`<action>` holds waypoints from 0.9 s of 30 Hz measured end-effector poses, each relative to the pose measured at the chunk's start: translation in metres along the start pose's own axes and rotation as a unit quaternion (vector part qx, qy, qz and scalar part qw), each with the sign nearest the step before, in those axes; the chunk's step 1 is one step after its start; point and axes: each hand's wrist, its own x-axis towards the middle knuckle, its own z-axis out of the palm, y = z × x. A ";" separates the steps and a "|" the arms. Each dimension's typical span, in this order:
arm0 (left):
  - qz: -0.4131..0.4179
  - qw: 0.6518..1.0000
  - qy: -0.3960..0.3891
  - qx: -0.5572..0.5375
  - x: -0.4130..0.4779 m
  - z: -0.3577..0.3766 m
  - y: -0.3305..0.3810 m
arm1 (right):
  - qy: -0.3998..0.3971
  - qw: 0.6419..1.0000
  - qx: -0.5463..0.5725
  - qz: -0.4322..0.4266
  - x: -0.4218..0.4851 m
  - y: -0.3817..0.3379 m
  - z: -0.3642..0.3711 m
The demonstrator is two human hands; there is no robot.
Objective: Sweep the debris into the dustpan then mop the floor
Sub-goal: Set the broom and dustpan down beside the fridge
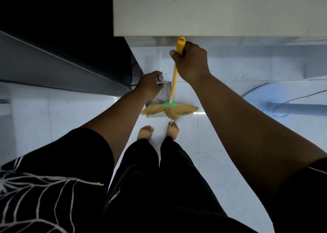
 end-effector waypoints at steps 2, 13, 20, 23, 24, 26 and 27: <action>0.006 1.000 -0.001 -0.006 -0.004 -0.001 0.000 | 0.007 1.000 -0.001 0.003 0.000 -0.001 0.001; -0.021 1.000 -0.017 -0.010 -0.021 -0.019 0.012 | 0.002 0.999 0.003 0.038 -0.011 0.000 -0.003; -0.029 0.999 -0.001 0.033 -0.043 -0.040 0.026 | -0.035 0.997 0.008 0.067 -0.049 0.007 -0.015; -0.026 0.998 0.023 0.051 -0.062 -0.055 0.031 | -0.036 0.999 0.001 0.040 -0.064 0.001 -0.025; -0.025 0.998 0.034 0.055 -0.071 -0.060 0.033 | -0.034 0.999 -0.008 0.020 -0.069 -0.003 -0.028; -0.019 0.996 0.054 0.072 -0.088 -0.071 0.034 | -0.025 0.999 -0.032 -0.027 -0.077 -0.013 -0.033; -0.014 0.995 0.065 0.081 -0.097 -0.076 0.035 | -0.021 0.997 -0.045 -0.051 -0.081 -0.019 -0.035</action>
